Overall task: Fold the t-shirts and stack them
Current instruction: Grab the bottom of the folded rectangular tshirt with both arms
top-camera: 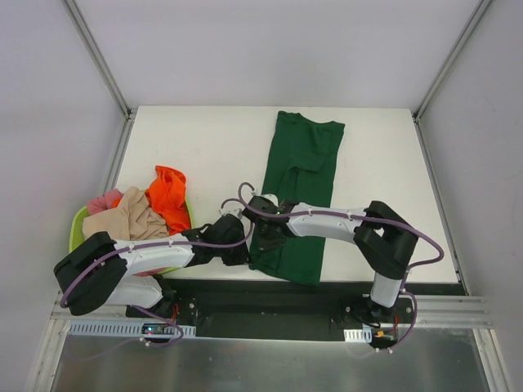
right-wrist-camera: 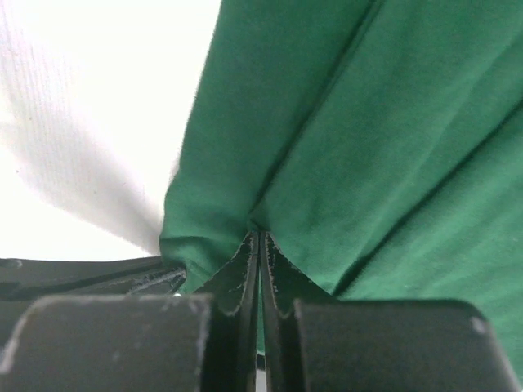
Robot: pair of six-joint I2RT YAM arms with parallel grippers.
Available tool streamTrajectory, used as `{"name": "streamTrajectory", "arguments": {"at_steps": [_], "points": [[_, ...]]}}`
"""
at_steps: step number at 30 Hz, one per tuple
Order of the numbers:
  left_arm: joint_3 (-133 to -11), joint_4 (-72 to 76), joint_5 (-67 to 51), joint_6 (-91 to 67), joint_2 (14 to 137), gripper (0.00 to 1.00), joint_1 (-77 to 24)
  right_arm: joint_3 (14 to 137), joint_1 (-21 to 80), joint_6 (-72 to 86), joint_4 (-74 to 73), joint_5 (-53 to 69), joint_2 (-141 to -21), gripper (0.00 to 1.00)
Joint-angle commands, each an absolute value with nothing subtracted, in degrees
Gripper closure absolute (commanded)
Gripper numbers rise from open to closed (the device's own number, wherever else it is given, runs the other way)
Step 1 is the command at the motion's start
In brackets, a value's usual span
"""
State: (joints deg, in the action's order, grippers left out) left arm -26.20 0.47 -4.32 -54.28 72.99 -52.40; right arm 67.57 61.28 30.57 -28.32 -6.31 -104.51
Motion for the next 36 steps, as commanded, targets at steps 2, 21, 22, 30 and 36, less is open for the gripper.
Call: {"name": "streamTrajectory", "arguments": {"at_steps": [2,21,22,30,36], "points": [[-23.73,-4.48,-1.23,-53.35,73.74,1.00,-52.21,64.08,61.70,30.06,-29.62,-10.81,-96.52,1.00],[-23.99,-8.35,-0.53,-53.97,74.44,1.00,-52.21,51.42,61.61,36.29,-39.45,-21.44,-81.74,0.78],[-23.91,-8.35,-0.61,-53.96,74.36,1.00,-52.12,51.16,61.61,36.39,-40.42,-21.97,-80.87,0.72],[-24.35,-8.61,-1.93,-53.09,74.18,1.00,-52.12,49.05,61.70,31.65,-40.61,-26.89,-70.59,0.24],[-24.35,-8.61,-3.16,-52.38,73.39,1.00,-52.21,40.71,61.44,27.42,-35.15,-19.43,-60.31,0.00]]}}
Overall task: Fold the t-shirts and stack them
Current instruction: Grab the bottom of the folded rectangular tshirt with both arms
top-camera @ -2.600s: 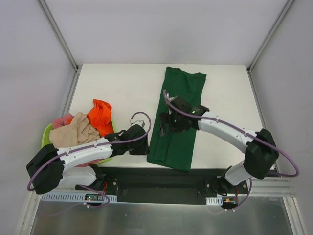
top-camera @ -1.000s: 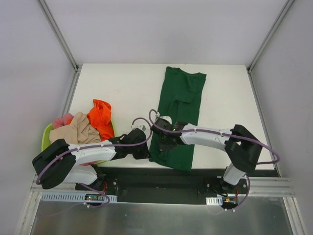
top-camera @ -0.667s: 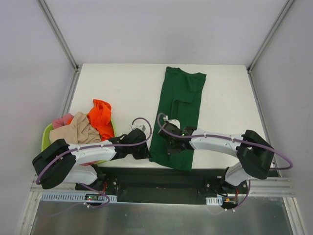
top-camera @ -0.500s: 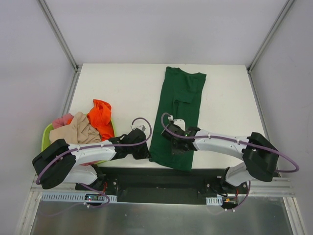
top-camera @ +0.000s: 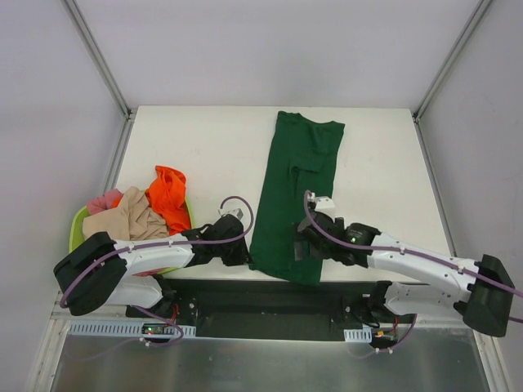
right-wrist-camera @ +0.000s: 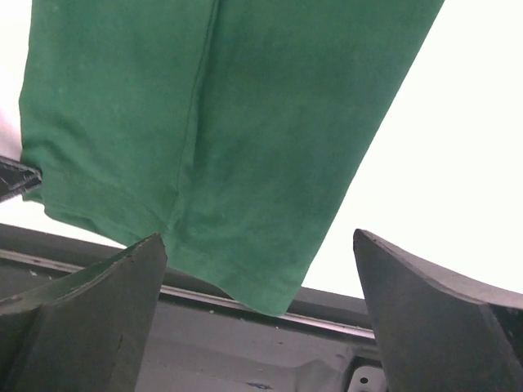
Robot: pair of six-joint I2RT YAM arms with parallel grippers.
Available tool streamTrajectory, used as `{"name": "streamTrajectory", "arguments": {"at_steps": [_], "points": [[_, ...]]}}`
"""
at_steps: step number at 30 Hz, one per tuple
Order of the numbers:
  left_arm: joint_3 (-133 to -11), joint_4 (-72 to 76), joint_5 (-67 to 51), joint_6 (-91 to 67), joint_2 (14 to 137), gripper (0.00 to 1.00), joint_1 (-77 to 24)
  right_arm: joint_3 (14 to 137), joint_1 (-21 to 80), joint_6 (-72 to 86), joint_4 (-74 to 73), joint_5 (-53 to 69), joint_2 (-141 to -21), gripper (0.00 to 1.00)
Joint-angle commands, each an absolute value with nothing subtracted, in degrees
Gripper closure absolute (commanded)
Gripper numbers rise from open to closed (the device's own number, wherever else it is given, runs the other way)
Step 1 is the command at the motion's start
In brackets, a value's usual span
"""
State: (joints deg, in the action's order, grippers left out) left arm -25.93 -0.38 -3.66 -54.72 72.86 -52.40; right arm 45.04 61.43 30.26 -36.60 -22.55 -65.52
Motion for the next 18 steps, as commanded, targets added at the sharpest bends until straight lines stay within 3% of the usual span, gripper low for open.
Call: {"name": "streamTrajectory", "arguments": {"at_steps": [1,5,8,18], "points": [[-24.26,-8.61,-3.34,-52.30,73.04,1.00,-52.12,39.30,61.52,27.94,-35.07,-18.03,-58.73,0.00],[-24.08,-8.61,-3.78,-52.21,71.90,1.00,-52.12,30.43,61.44,25.23,-26.84,-4.88,-52.13,0.03],[-24.34,-8.61,-4.48,-52.12,71.63,1.00,-52.21,27.25,61.35,25.75,-22.59,2.78,-51.68,0.10],[-24.08,-8.61,-4.92,-52.64,70.23,1.00,-52.12,30.05,61.61,25.49,-25.57,3.16,-63.97,0.40]]}}
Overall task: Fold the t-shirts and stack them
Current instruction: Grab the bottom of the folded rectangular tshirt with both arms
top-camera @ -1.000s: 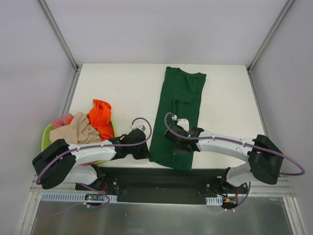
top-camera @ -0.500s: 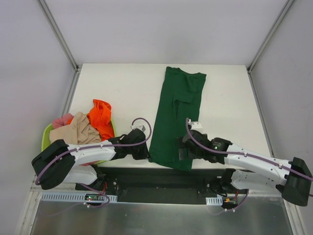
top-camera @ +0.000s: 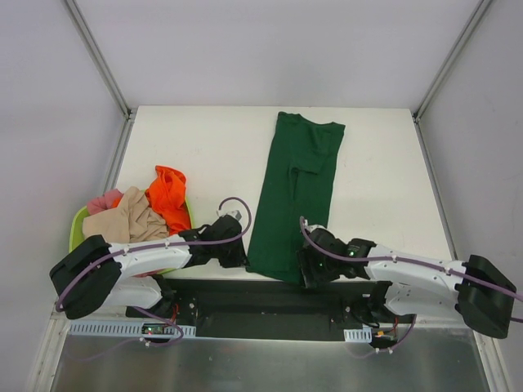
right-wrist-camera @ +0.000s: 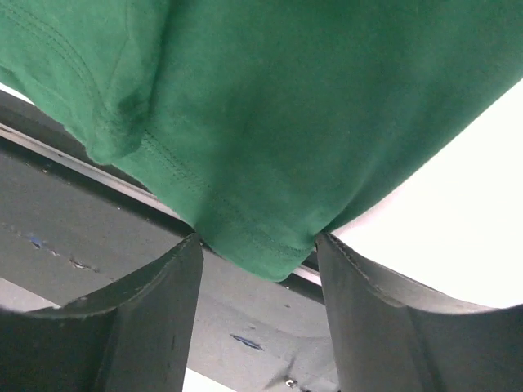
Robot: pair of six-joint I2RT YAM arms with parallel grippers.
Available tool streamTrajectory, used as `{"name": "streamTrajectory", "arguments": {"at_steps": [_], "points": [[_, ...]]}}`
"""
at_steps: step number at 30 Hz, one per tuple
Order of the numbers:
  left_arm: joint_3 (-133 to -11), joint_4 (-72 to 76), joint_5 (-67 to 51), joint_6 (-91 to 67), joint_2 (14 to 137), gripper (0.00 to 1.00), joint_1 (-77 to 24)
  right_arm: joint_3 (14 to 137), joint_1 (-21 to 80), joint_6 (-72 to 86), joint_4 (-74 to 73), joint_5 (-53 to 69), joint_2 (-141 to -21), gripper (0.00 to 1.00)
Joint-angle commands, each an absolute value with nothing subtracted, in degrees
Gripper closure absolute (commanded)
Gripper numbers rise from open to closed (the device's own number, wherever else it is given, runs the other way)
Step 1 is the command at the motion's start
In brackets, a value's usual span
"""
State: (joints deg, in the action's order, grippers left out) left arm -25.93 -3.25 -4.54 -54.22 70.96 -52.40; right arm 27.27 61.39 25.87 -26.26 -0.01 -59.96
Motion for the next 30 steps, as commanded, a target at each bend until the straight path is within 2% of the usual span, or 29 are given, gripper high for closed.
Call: {"name": "streamTrajectory", "arguments": {"at_steps": [1,3,5,6,8,14,17,21,24,30], "points": [[-23.82,-8.61,-4.83,-52.91,69.96,1.00,-52.21,30.23,61.70,25.66,-26.53,3.16,-64.85,0.41],[-23.29,-8.61,-4.75,-53.17,69.09,1.00,-52.12,30.24,61.96,26.63,-28.82,1.85,-65.83,0.42],[-22.68,-8.61,-4.83,-53.26,68.12,1.00,-52.29,30.15,62.23,27.16,-30.23,1.15,-66.18,0.51],[-22.50,-8.61,-4.83,-53.35,67.51,1.00,-52.29,30.15,62.49,27.51,-30.41,0.62,-66.01,0.60],[-21.98,-8.61,-5.18,-53.35,66.10,1.00,-52.29,30.41,62.84,27.95,-30.76,0.88,-65.22,0.72],[-22.41,-10.98,-7.73,-53.88,59.17,1.00,-53.35,32.34,64.25,26.90,-30.85,7.98,-60.74,0.91],[-24.34,-14.84,-5.11,-53.96,53.63,1.00,-54.23,34.10,64.25,25.84,-32.95,10.28,-58.81,0.93],[-27.59,-17.14,1.48,-52.74,48.43,1.00,-54.23,37.78,63.64,24.00,-36.91,6.51,-57.57,0.93],[-33.46,-17.05,4.47,-48.27,50.96,1.00,-54.14,42.44,61.36,21.37,-39.28,4.67,-58.79,0.94],[-46.74,-17.05,12.11,-42.11,63.70,1.00,-53.35,50.09,51.96,16.35,-44.38,-3.84,-61.08,0.94]]}}
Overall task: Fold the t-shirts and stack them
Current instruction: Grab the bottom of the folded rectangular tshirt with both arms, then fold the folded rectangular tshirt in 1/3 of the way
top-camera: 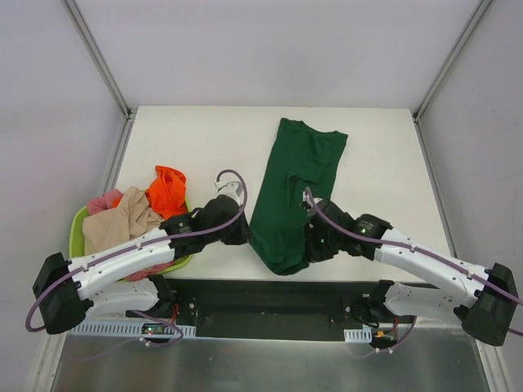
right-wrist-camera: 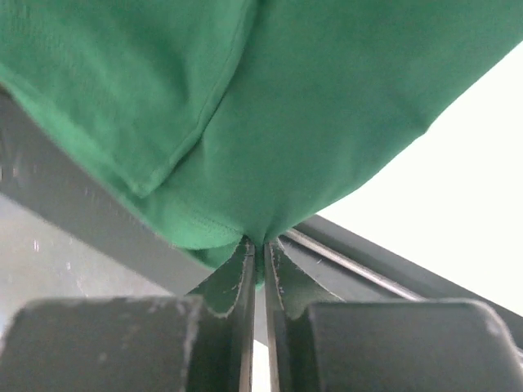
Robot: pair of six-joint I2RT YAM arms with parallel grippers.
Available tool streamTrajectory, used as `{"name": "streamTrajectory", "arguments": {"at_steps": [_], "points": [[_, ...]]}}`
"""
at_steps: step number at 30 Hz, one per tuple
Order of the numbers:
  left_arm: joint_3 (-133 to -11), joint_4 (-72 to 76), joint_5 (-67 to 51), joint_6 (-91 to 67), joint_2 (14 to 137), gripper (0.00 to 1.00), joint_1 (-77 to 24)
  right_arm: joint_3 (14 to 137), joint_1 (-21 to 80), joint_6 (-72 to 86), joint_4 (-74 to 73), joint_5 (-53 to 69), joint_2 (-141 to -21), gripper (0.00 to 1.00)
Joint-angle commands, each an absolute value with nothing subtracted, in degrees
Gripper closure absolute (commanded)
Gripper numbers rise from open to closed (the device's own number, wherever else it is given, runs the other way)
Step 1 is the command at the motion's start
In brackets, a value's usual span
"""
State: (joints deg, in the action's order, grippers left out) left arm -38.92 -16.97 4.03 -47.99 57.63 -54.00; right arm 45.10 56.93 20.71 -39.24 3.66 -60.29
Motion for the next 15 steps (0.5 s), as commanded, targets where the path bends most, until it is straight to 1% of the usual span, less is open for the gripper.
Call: {"name": "streamTrajectory", "arguments": {"at_steps": [1,4,8,15], "points": [[-49.02,-17.14,14.22,-41.66,65.63,1.00,-53.00,51.14,50.55,15.83,-44.38,-5.96,-61.17,0.94],[-56.31,-16.79,16.08,-39.56,72.75,1.00,-51.07,53.17,46.86,14.51,-40.97,-8.87,-61.35,0.93],[-65.11,-16.87,16.17,-36.22,81.28,1.00,-48.78,55.01,41.85,11.43,-35.78,-7.91,-63.27,0.93],[-74.69,-16.96,21.01,-32.70,90.51,1.00,-45.97,58.62,33.24,9.93,-33.75,-9.14,-69.16,0.93]]}}
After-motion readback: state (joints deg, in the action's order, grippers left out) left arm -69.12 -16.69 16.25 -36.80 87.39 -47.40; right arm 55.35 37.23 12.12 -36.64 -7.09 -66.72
